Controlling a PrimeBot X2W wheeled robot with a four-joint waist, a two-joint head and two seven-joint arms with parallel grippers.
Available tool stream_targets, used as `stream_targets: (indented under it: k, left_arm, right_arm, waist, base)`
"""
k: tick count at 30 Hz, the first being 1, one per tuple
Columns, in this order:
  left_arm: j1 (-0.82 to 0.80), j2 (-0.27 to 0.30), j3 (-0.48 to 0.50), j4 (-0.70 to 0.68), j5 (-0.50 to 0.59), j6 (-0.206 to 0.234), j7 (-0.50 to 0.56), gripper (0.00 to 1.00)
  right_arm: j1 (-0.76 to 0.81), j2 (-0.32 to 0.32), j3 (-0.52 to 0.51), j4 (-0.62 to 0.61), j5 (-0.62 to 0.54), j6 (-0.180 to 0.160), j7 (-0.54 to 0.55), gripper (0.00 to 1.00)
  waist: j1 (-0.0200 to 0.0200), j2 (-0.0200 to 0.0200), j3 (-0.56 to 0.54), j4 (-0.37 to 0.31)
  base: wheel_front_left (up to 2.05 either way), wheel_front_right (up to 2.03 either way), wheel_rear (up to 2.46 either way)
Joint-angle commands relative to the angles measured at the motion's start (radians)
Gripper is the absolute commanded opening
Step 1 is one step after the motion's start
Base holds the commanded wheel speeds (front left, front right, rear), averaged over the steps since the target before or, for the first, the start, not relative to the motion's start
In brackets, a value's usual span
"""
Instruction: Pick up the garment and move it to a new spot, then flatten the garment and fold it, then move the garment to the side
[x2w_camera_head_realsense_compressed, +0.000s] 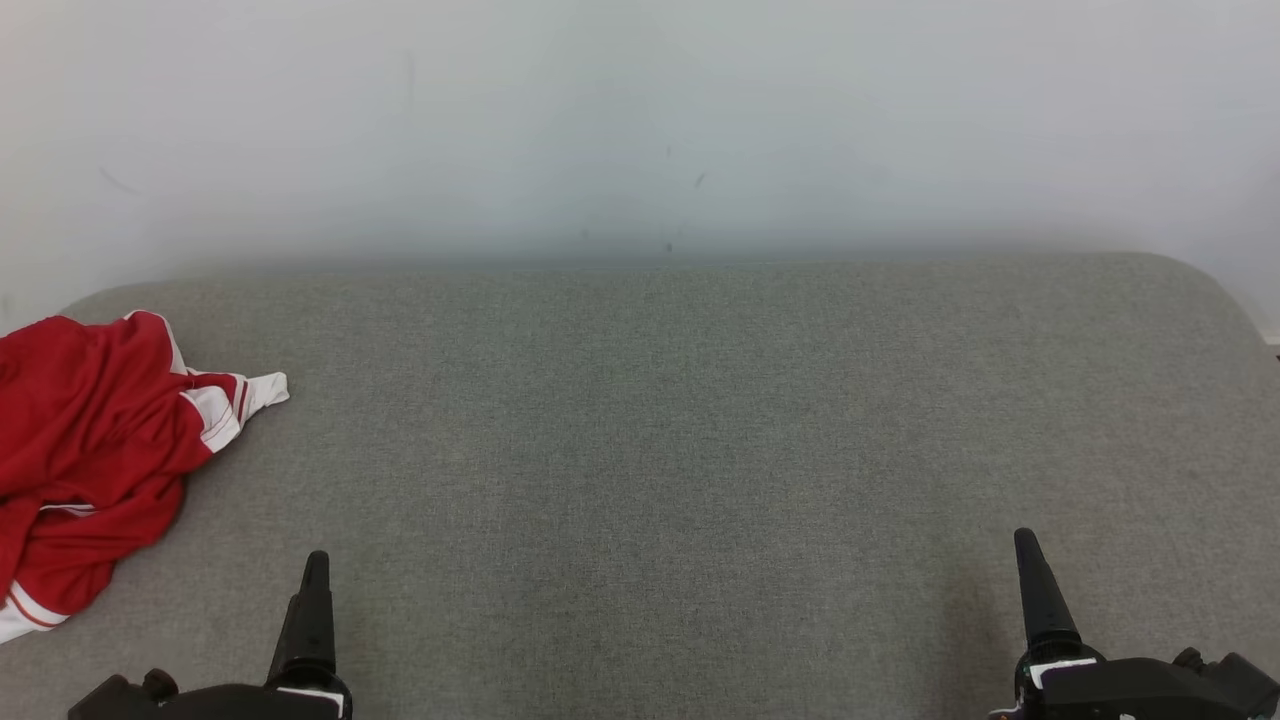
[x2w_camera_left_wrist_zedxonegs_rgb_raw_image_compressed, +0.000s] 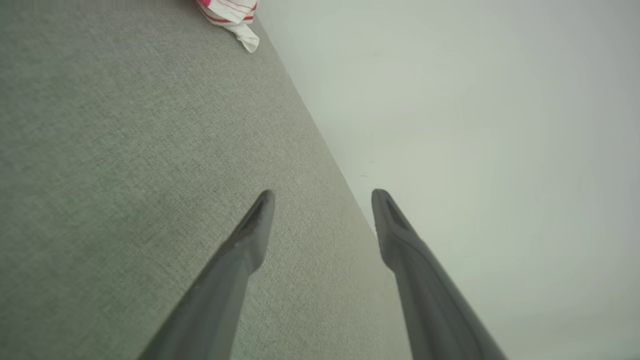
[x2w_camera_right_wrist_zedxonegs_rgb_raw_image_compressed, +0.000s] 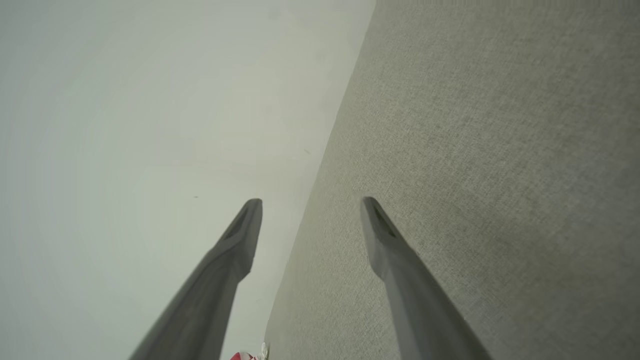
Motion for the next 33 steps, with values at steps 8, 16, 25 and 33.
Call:
stream_targets:
  k: [8,16,25,33]
  left_arm:
    - [0.006,0.006,-0.036,-0.042,0.211,-0.002,-0.040,1.00]
    - [0.012,0.007,-0.055,-0.053,0.363,0.016,-0.069,1.00]
    - [0.018,0.024,-0.080,-0.062,0.558,0.045,-0.101,1.00]
    - [0.024,0.050,-0.121,-0.035,0.684,0.064,-0.130,1.00]
  right_arm:
    - [-0.033,-0.005,0.012,-0.001,-0.147,0.005,-0.030,1.00]
    - [-0.043,-0.006,0.017,0.017,-0.287,0.006,-0.053,1.00]
    - [-0.049,-0.006,0.023,0.043,-0.423,0.006,-0.077,1.00]
    - [-0.058,-0.007,0.040,0.069,-0.583,0.007,-0.099,1.00]
  waist:
    - [0.0000,0.0000,-0.001,0.000]
    - [0.0000,0.0000,-0.002,0.000]
    - [0.0000,0.0000,-0.003,0.001]
    - [0.0000,0.0000,-0.006,0.000]
  base:
    - [0.00,0.00,0.00]
    - [0.00,0.00,0.00]
    - [0.00,0.00,0.00]
    - [0.00,0.00,0.00]
